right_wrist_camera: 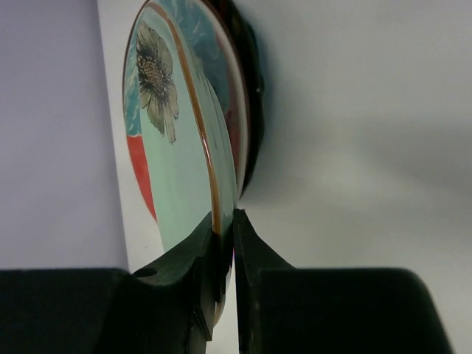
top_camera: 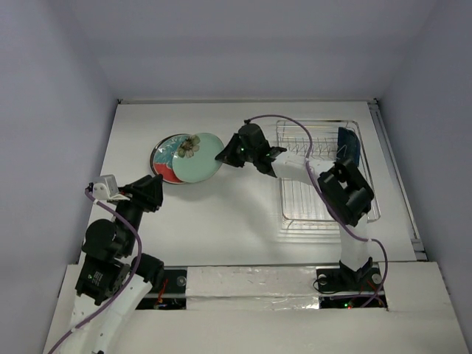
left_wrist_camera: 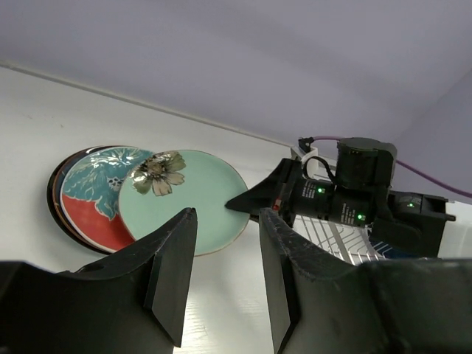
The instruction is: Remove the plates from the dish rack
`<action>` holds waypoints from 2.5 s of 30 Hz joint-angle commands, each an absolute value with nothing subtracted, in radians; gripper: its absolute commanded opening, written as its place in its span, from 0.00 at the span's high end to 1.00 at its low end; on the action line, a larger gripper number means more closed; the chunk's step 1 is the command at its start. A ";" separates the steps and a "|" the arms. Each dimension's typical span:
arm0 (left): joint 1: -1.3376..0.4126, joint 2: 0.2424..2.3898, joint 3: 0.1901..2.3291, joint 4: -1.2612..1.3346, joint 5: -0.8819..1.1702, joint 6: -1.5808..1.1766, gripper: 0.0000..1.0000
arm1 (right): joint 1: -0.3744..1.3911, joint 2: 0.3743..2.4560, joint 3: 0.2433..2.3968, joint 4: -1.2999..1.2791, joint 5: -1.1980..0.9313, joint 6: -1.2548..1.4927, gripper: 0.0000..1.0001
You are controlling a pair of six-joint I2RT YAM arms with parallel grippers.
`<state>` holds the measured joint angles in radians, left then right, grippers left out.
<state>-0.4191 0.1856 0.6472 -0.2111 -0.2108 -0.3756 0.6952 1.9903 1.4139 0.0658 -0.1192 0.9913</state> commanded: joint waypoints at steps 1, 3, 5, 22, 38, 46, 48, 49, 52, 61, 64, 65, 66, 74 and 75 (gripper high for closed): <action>-0.419 0.204 0.653 -0.183 -0.207 -0.380 0.64 | 0.704 1.969 1.537 0.339 -0.173 1.103 1.00; -0.419 0.206 0.650 -0.178 -0.207 -0.379 0.64 | 0.715 2.003 1.549 0.327 -0.170 1.103 1.00; -0.410 0.210 0.650 -0.175 -0.207 -0.377 0.64 | 0.735 2.034 1.563 0.315 -0.176 1.103 1.00; -0.391 0.216 0.650 -0.175 -0.207 -0.373 0.64 | 0.795 2.158 1.709 0.200 -0.260 1.071 0.49; -0.391 0.181 0.649 -0.169 -0.207 -0.374 0.64 | 0.795 2.001 1.772 -0.452 0.039 0.551 0.10; -0.391 0.155 0.647 -0.166 -0.207 -0.374 0.64 | 0.732 1.613 1.494 -0.498 0.501 0.540 1.00; -0.391 0.146 0.644 -0.161 -0.207 -0.374 0.64 | 0.628 1.469 1.383 -0.526 0.586 0.554 1.00; -0.391 0.135 0.644 -0.163 -0.207 -0.374 0.65 | 0.586 1.422 1.346 -0.547 0.632 0.561 1.00; -0.411 0.108 0.646 -0.164 -0.207 -0.376 0.70 | 0.412 1.272 1.218 -0.549 0.684 0.546 1.00; -0.451 0.072 0.650 -0.181 -0.207 -0.383 1.00 | 0.147 1.245 1.175 -0.618 0.718 0.434 0.25; -0.451 0.066 0.653 -0.184 -0.207 -0.387 0.95 | 0.124 1.334 1.226 -0.644 0.776 0.382 0.32; -0.460 0.064 0.652 -0.186 -0.207 -0.388 0.91 | 0.124 1.359 1.241 -0.641 0.775 0.361 0.34; -0.460 0.063 0.652 -0.184 -0.207 -0.387 0.87 | 0.124 1.402 1.258 -0.628 0.755 0.326 0.35; -0.469 0.055 0.650 -0.179 -0.207 -0.383 0.69 | 0.124 1.647 1.426 -0.706 0.877 0.178 0.35; -0.479 0.055 0.652 -0.181 -0.207 -0.382 0.69 | 0.124 1.663 1.440 -0.707 0.888 0.167 0.37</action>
<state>-0.4633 0.0673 0.6472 -0.2146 -0.2123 -0.3840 0.1257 1.6344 1.3602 -0.6697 0.7879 0.2508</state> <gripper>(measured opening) 0.310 0.644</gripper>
